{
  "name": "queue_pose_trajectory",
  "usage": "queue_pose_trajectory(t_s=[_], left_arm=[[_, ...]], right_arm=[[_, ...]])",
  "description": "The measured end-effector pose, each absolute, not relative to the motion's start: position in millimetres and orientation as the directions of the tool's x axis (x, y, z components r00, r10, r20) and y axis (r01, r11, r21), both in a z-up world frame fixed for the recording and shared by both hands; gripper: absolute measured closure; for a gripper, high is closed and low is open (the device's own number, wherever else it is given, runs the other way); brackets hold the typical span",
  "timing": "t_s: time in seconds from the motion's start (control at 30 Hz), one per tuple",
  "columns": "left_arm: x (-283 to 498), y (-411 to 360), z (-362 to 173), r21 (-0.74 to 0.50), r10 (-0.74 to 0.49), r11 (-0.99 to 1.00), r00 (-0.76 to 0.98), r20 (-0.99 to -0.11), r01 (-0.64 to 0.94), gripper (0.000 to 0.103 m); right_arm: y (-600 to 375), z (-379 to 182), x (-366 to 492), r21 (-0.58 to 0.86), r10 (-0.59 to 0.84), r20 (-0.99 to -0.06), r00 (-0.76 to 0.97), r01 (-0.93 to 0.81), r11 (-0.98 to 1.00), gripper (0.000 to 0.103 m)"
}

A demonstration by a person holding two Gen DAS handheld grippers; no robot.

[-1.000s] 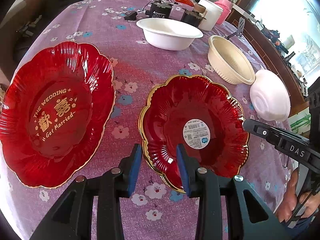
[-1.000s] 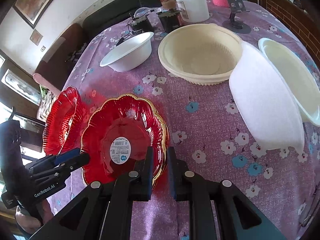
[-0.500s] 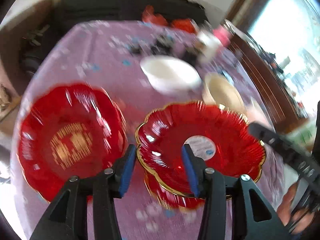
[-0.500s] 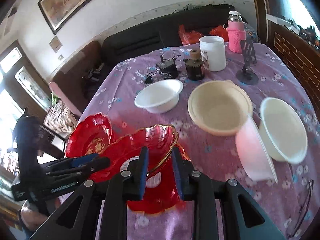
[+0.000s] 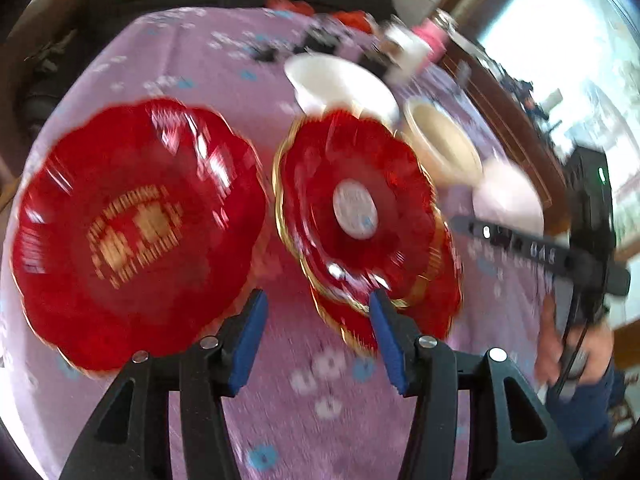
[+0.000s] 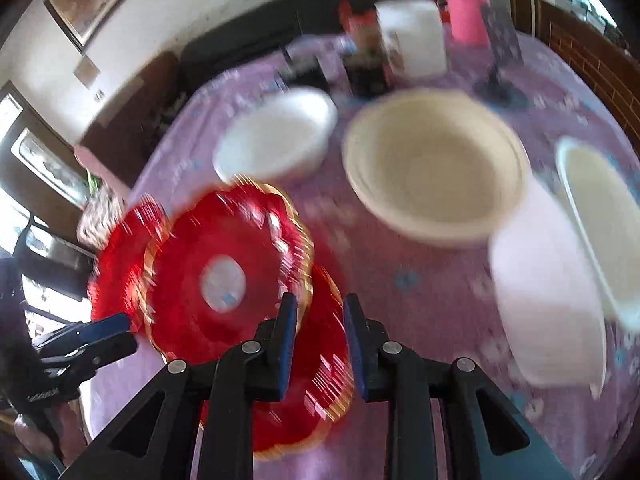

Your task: Organize plates and bowls

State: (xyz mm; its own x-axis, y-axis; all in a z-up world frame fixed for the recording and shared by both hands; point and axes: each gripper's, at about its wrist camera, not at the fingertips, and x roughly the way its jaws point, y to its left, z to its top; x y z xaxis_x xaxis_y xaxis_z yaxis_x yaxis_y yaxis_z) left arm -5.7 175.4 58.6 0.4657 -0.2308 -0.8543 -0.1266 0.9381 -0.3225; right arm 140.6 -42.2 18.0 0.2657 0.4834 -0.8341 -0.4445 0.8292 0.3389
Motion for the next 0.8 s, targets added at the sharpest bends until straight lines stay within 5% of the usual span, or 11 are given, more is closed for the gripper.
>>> queue_pose_trajectory(t_s=[0.3,0.43,0.8], left_arm=[[-22.2,160.7,34.1,-0.286,-0.192,0.945,0.435,-0.88,-0.16,0.06],[-7.7,157.9,20.3,-0.287,-0.199,0.944,0.415,-0.888,-0.16,0.082],[36.6,159.4,20.0,-0.221,-0.132,0.957,0.401,-0.907,-0.186,0.093]], right_arm=[[-55.6,-3.0,134.0,0.39,0.508,-0.839,0.193,-0.436,0.811,0.076],[-55.1,-5.4,128.5,0.406,0.52,-0.835,0.181,-0.435,0.804,0.078],[-50.4,-5.5,139.8,0.399,0.51,-0.834,0.209,-0.411,0.82,0.078]])
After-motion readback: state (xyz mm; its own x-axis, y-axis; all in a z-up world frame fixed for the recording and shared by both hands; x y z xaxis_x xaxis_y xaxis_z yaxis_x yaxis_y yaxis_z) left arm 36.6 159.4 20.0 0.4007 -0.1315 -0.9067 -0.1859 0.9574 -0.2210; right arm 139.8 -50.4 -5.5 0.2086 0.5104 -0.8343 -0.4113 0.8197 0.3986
